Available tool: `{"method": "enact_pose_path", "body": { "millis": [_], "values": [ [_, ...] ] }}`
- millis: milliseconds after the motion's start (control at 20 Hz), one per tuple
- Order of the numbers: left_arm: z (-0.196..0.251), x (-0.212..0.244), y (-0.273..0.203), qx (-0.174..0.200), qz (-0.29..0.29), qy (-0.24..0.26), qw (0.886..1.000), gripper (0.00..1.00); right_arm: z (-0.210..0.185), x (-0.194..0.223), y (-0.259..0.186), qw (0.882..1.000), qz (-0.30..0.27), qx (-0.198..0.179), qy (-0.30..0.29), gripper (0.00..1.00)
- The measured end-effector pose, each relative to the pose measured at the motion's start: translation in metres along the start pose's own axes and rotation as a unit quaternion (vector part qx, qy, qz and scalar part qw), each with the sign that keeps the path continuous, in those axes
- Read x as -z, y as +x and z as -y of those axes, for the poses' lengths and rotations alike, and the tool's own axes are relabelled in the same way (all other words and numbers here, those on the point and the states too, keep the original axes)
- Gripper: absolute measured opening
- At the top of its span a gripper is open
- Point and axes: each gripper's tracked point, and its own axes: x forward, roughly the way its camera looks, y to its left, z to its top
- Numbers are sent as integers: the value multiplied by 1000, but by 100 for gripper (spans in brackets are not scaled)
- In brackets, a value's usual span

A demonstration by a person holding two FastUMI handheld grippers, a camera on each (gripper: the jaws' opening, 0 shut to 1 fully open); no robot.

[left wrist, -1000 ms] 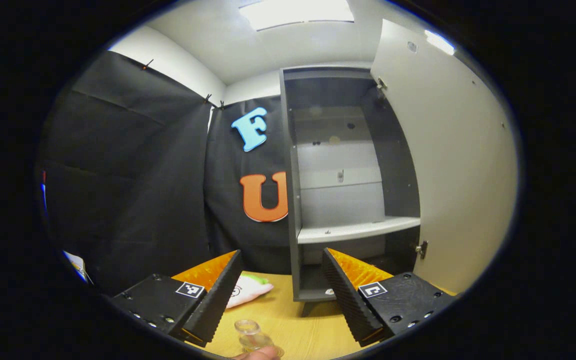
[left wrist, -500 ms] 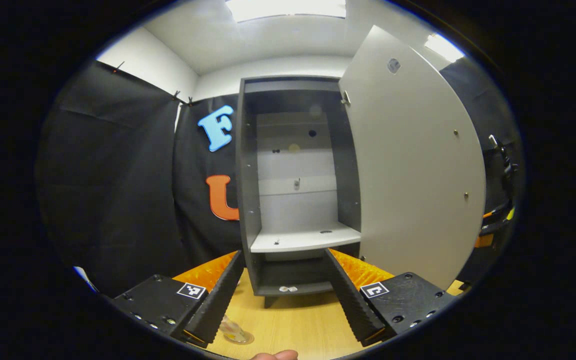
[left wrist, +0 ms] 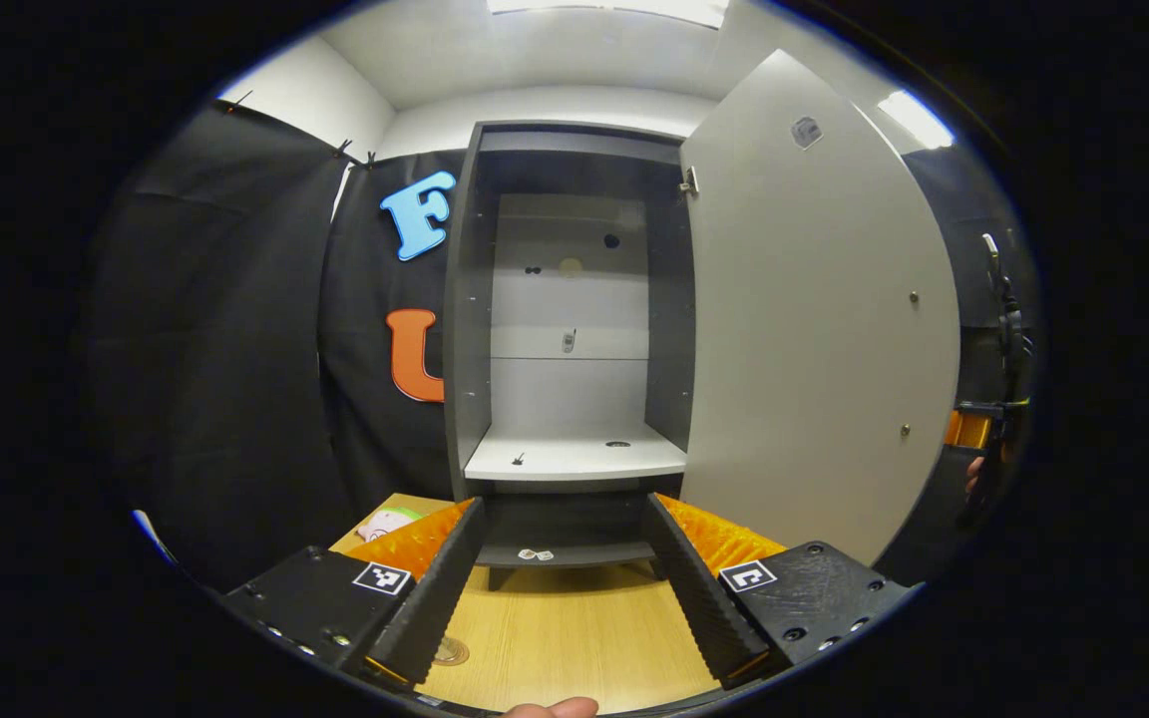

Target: Open the cabinet door with the right hand, grasp the bottle in the cabinet with the left hand and place it on the coaster, then close the cabinet door with the right hand.

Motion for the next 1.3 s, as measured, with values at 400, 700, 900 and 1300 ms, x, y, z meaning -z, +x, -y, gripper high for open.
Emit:
{"method": "enact_pose_path", "body": {
  "millis": [400,700,900,1300],
  "values": [
    [-17,29,9,-6,-29,-9,1000,97,-51,5,22,999,-23,-41,4,96],
    [-35,36,14,-18,-26,-14,999,97,-86,4,42,997,-38,-71,13,96],
    [-60,28,22,-27,-11,-13,999,97,-101,-2,58,996,-38,-82,6,96],
    [-108,18,34,-44,16,-21,999,97,-154,-6,91,994,-33,-106,-4,96]
  ]
}}
